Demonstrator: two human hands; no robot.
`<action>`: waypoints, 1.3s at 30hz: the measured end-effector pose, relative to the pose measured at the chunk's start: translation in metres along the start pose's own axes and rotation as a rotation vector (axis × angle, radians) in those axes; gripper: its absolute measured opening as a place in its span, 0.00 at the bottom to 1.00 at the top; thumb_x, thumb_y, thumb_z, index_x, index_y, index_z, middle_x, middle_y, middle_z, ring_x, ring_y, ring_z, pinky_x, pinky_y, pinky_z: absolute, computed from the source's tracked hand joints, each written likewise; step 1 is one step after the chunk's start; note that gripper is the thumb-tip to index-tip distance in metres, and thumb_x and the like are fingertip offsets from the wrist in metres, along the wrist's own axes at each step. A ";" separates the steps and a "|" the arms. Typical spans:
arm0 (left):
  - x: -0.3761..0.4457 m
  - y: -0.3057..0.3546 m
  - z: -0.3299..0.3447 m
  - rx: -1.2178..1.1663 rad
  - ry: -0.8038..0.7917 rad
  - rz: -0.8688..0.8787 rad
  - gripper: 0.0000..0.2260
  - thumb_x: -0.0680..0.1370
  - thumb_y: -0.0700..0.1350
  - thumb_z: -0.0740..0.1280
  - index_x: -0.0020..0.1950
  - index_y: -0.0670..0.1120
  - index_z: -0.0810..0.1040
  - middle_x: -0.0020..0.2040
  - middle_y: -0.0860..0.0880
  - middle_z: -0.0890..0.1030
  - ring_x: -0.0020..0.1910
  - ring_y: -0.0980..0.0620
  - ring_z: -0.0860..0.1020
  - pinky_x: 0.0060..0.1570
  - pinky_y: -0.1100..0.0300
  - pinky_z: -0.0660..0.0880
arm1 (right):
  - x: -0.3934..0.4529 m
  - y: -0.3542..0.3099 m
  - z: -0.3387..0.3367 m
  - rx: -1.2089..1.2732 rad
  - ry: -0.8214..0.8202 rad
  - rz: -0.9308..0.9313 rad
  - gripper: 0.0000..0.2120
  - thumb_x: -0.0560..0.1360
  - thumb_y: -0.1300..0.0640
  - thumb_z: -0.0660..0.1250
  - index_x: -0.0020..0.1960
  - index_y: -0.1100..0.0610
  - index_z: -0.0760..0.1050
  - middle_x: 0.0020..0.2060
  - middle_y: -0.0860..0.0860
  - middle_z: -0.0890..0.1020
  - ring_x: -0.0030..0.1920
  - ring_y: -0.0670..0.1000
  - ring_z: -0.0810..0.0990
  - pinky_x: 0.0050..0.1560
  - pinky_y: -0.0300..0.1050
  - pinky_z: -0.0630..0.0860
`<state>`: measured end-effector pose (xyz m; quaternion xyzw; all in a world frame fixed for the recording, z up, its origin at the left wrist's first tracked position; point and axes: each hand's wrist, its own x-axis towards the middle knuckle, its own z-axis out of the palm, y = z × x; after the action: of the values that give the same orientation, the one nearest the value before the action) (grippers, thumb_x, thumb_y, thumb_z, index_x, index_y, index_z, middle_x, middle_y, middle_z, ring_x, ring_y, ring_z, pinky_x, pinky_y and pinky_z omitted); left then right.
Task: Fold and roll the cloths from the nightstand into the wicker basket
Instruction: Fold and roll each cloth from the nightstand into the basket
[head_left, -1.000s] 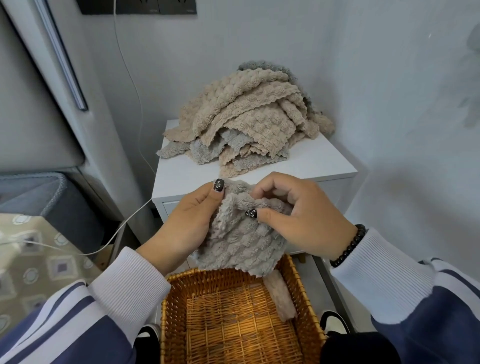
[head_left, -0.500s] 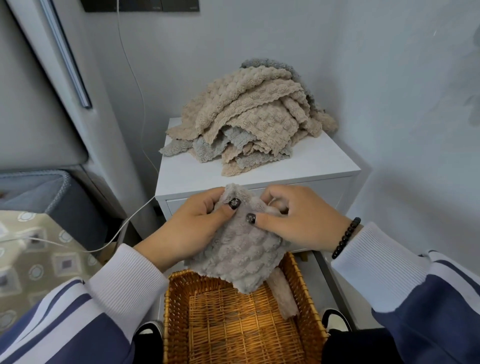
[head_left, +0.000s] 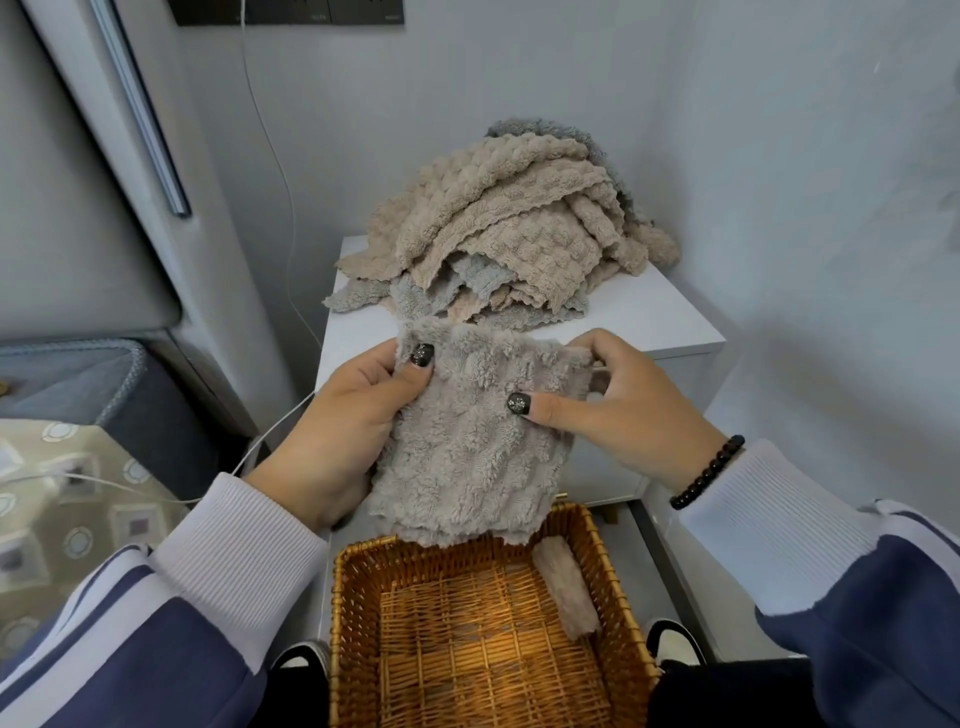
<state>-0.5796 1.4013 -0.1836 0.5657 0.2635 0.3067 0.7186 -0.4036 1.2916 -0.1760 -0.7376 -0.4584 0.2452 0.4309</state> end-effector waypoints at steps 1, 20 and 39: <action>-0.001 0.000 0.001 -0.031 0.009 -0.015 0.10 0.80 0.38 0.59 0.53 0.42 0.79 0.44 0.44 0.85 0.40 0.50 0.84 0.42 0.57 0.82 | -0.002 0.000 0.004 0.207 -0.039 0.060 0.32 0.56 0.42 0.78 0.53 0.54 0.71 0.52 0.51 0.79 0.51 0.52 0.81 0.51 0.48 0.78; 0.002 0.007 -0.013 0.225 -0.119 -0.299 0.25 0.65 0.50 0.72 0.58 0.39 0.80 0.57 0.38 0.81 0.58 0.38 0.79 0.60 0.46 0.74 | -0.006 0.023 0.006 0.397 -0.355 0.211 0.05 0.72 0.62 0.69 0.42 0.60 0.73 0.36 0.56 0.78 0.34 0.50 0.80 0.38 0.40 0.76; -0.001 -0.006 0.008 0.262 -0.222 -0.250 0.17 0.69 0.49 0.67 0.56 0.45 0.78 0.50 0.47 0.85 0.45 0.51 0.84 0.40 0.62 0.80 | 0.000 0.029 -0.027 0.519 -0.184 0.317 0.14 0.71 0.64 0.70 0.56 0.60 0.77 0.51 0.59 0.84 0.51 0.56 0.83 0.55 0.52 0.79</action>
<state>-0.5739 1.3946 -0.1877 0.6477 0.2885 0.1142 0.6959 -0.3701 1.2741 -0.1875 -0.6398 -0.2970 0.4838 0.5181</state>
